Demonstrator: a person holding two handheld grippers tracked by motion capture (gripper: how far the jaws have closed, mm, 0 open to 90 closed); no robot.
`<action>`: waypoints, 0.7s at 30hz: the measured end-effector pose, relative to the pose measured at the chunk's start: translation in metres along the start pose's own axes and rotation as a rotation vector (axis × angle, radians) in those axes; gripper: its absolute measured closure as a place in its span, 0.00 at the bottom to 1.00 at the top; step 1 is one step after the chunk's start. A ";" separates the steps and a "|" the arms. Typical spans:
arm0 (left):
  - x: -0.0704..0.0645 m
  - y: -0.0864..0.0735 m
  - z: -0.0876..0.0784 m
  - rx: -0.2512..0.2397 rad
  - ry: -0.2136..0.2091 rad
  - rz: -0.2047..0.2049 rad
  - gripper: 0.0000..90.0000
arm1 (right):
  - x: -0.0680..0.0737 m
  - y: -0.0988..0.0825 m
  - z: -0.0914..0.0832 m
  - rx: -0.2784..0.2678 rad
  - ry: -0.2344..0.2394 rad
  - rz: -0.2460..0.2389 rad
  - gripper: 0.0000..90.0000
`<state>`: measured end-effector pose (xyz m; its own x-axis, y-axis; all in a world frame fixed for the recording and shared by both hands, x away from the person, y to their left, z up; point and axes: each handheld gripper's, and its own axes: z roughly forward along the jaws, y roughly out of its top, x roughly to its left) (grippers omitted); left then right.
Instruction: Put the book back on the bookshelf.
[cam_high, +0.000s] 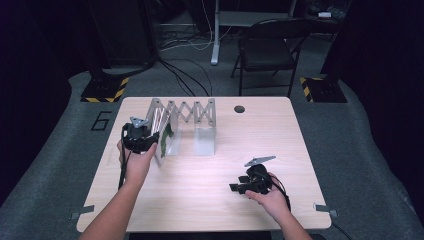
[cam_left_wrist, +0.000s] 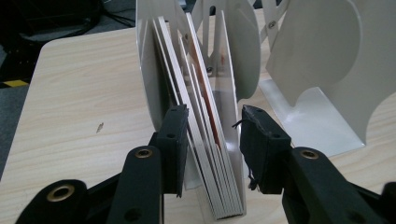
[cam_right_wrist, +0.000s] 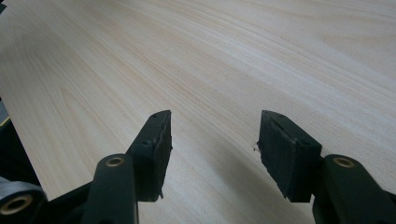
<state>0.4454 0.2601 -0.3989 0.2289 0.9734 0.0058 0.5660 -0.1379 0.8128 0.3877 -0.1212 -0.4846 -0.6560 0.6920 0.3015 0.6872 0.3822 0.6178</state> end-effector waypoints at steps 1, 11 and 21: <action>0.000 0.001 -0.002 0.006 -0.001 0.009 0.69 | 0.000 0.000 0.000 -0.001 0.000 0.000 0.49; 0.001 0.010 -0.015 0.015 -0.048 0.001 0.67 | -0.001 0.000 0.000 -0.008 0.000 0.001 0.49; 0.001 0.012 -0.029 0.019 -0.097 0.016 0.64 | -0.001 0.000 0.000 -0.007 0.000 0.001 0.49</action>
<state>0.4301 0.2647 -0.3724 0.3129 0.9490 -0.0389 0.5762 -0.1571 0.8021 0.3883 -0.1219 -0.4847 -0.6554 0.6925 0.3015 0.6853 0.3774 0.6228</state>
